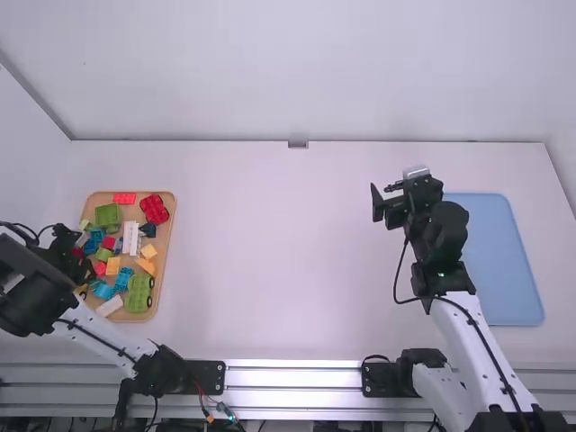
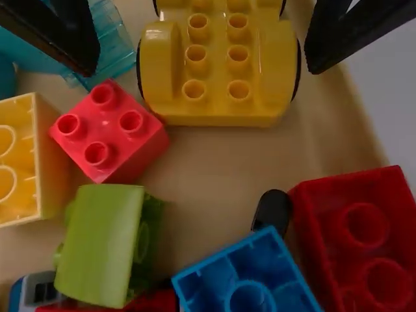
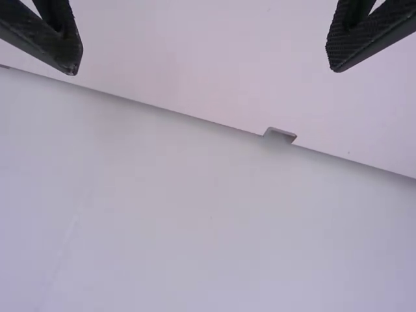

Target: Assemble lego blocks to make yellow taxi

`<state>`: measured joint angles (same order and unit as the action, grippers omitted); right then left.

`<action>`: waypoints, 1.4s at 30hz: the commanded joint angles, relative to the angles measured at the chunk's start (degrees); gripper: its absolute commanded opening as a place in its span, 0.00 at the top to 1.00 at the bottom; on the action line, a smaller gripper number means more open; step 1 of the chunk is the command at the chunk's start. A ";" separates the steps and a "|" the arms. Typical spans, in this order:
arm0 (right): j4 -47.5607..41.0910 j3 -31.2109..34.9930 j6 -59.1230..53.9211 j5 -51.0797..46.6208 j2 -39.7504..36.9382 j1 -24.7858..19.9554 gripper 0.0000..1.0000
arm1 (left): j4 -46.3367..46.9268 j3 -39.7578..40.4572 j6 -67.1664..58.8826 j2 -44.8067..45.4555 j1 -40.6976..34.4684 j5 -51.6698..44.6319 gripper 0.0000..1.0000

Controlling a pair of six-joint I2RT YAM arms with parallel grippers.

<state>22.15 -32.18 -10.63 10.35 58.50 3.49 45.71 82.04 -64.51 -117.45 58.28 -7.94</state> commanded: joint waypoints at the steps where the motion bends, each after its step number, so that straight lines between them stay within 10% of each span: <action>1: 0.13 -1.92 0.07 0.11 0.33 0.31 0.01 | 0.07 1.68 0.20 -0.76 0.00 0.68 0.17; 42: 0.13 -1.92 0.04 0.11 0.33 0.26 0.01 | -3.02 -1.18 1.01 -1.64 -0.22 1.36 0.16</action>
<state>22.15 -32.18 -10.66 10.33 58.50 3.53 42.52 81.36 -64.05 -118.19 58.13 -5.89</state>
